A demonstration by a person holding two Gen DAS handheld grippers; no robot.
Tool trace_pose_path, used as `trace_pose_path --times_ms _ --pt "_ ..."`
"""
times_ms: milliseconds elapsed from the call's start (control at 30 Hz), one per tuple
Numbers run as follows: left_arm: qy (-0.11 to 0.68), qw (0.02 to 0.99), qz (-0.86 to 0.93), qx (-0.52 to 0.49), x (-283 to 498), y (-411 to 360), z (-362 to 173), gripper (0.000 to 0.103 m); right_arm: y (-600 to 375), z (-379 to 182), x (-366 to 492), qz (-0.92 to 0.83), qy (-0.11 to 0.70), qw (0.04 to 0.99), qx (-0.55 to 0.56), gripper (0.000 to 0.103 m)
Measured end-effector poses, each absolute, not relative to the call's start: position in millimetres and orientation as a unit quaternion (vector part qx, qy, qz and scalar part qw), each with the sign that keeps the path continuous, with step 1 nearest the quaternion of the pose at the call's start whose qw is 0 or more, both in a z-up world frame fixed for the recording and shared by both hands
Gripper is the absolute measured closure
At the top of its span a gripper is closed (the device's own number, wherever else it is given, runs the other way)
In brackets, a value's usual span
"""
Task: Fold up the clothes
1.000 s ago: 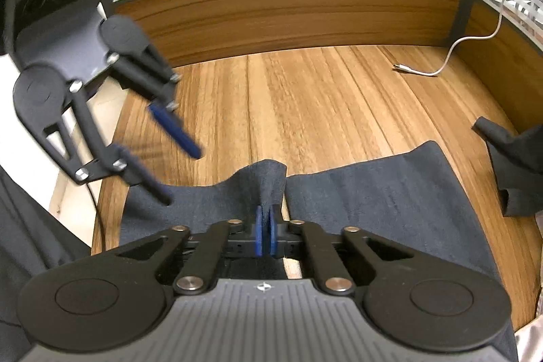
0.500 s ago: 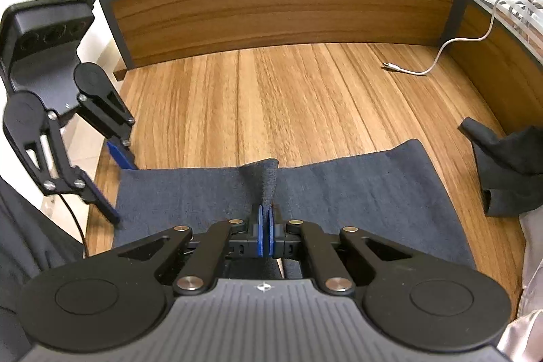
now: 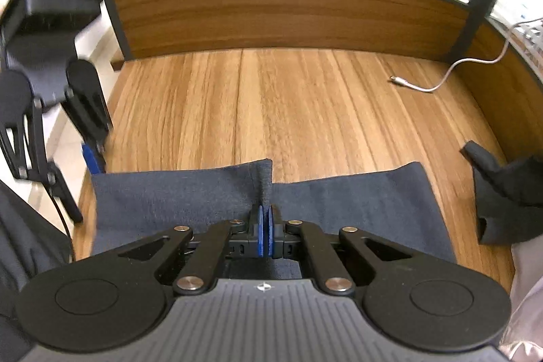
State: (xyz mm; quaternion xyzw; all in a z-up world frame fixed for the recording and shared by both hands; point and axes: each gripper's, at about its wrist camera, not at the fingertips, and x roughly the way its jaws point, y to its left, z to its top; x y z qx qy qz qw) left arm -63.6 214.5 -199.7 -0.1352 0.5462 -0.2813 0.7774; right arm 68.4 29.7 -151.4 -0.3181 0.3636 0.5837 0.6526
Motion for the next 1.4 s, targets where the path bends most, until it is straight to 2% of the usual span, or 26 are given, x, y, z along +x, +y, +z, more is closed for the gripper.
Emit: trace_pose_path --times_ms 200,333,700,733,767,800,1000,1067,1200,1400 --pt "0.497 0.835 -0.198 -0.128 -80 226 -171 0.061 33 -160 64 0.581 0.375 0.655 -0.307 0.1" --pt "0.451 0.871 -0.171 -0.087 -71 210 -161 0.061 24 -148 57 0.589 0.374 0.655 -0.29 0.1" --pt "0.403 0.876 -0.264 0.033 -9 164 -161 0.062 9 -119 31 0.628 0.358 0.629 -0.286 0.1" --pt "0.401 0.873 -0.274 0.043 -5 160 -161 0.064 8 -117 30 0.63 0.358 0.627 -0.286 0.1" --pt "0.401 0.869 -0.284 0.047 -3 158 -161 0.085 9 -116 29 0.631 0.356 0.626 -0.288 0.1" --pt "0.402 0.866 -0.293 0.048 -3 158 -162 0.095 9 -116 29 0.631 0.355 0.626 -0.29 0.1" --pt "0.399 0.872 -0.281 0.048 -7 161 -167 0.097 3 -115 42 0.618 0.367 0.635 -0.284 0.098" --pt "0.4 0.874 -0.271 0.047 -10 160 -170 0.097 0 -114 55 0.61 0.375 0.647 -0.261 0.089" --pt "0.399 0.878 -0.259 0.045 -18 158 -171 0.097 0 -123 82 0.58 0.396 0.674 -0.228 0.086" --pt "0.407 0.879 -0.247 0.032 -26 160 -171 0.097 28 -166 86 0.572 0.404 0.655 -0.284 0.086"
